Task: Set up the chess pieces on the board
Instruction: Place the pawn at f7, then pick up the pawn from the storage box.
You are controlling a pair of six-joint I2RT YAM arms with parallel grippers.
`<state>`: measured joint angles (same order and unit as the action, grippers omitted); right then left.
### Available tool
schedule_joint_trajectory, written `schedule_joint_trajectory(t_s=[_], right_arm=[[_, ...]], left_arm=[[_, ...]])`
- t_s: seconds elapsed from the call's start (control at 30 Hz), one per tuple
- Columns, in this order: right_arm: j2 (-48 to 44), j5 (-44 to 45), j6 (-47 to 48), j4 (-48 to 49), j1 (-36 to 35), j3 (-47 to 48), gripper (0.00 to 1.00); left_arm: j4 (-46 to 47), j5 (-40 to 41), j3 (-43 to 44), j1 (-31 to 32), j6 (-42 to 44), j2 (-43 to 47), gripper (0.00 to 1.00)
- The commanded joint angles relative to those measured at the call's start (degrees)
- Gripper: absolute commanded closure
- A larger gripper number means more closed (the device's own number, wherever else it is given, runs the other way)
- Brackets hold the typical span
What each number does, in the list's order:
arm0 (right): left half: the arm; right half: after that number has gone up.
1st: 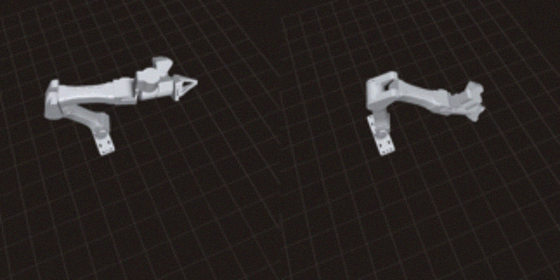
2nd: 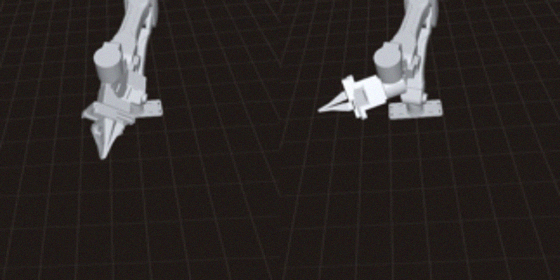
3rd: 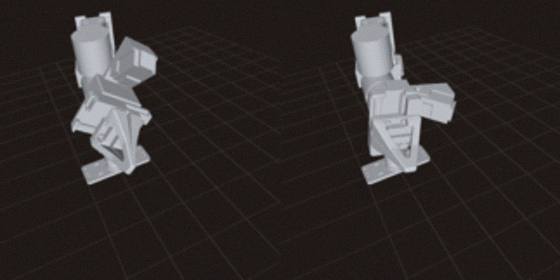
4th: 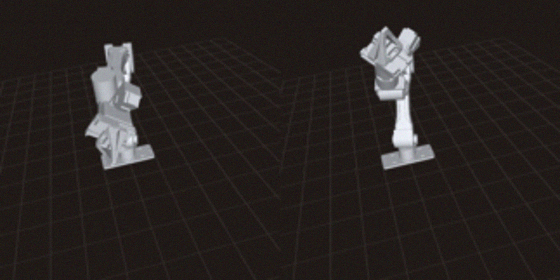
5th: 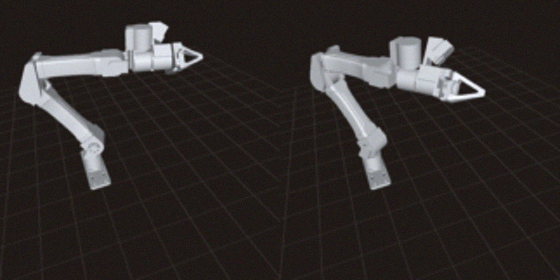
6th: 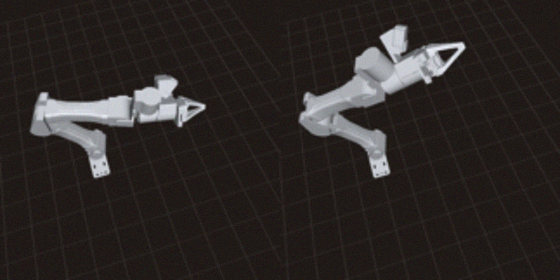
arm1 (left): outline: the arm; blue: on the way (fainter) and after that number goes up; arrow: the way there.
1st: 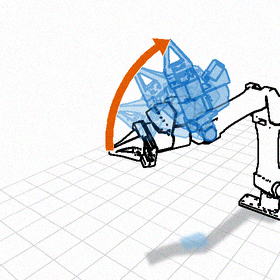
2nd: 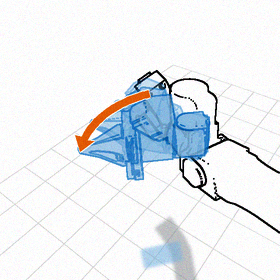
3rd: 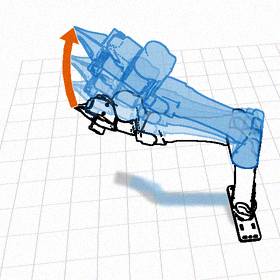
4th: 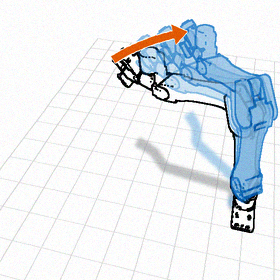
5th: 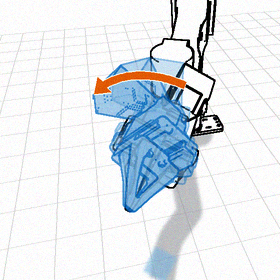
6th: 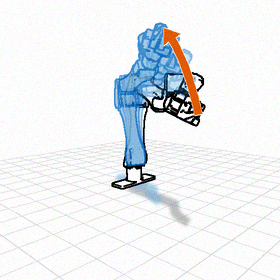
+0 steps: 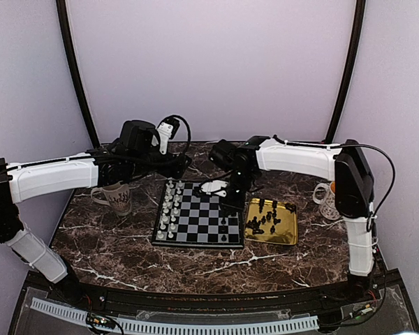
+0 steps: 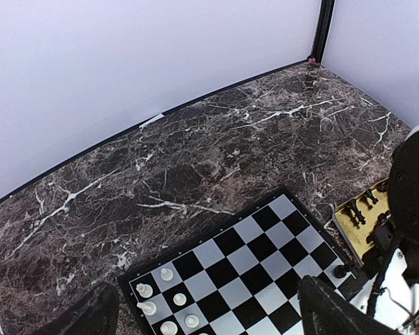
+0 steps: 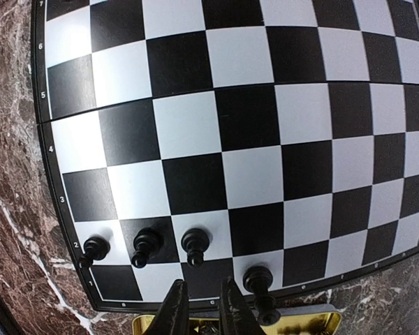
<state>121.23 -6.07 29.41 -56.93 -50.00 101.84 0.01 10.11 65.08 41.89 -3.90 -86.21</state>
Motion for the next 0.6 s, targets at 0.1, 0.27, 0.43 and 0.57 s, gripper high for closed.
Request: schedule_joint_trajectory(t_s=[0.1, 0.27, 0.43, 0.57], right_arm=[[-11.0, -0.4, -0.6, 2.6, 3.8, -8.1, 0.83], [-18.9, -1.9, -1.1, 7.4, 10.3, -18.1, 0.83], [-23.2, -3.2, -1.4, 8.9, 16.3, -26.3, 0.84], [-26.1, -4.2, -0.1, 8.7, 17.0, -31.5, 0.84]], left_arm=[[0.3, -0.5, -0.2, 0.0, -0.3, 1.1, 0.08], [0.3, -1.3, -0.2, 0.0, -0.5, 1.4, 0.08], [0.3, -2.3, -0.2, 0.1, -0.9, 1.3, 0.09], [0.2, -2.7, -0.1, 0.0, -1.0, 0.9, 0.09]])
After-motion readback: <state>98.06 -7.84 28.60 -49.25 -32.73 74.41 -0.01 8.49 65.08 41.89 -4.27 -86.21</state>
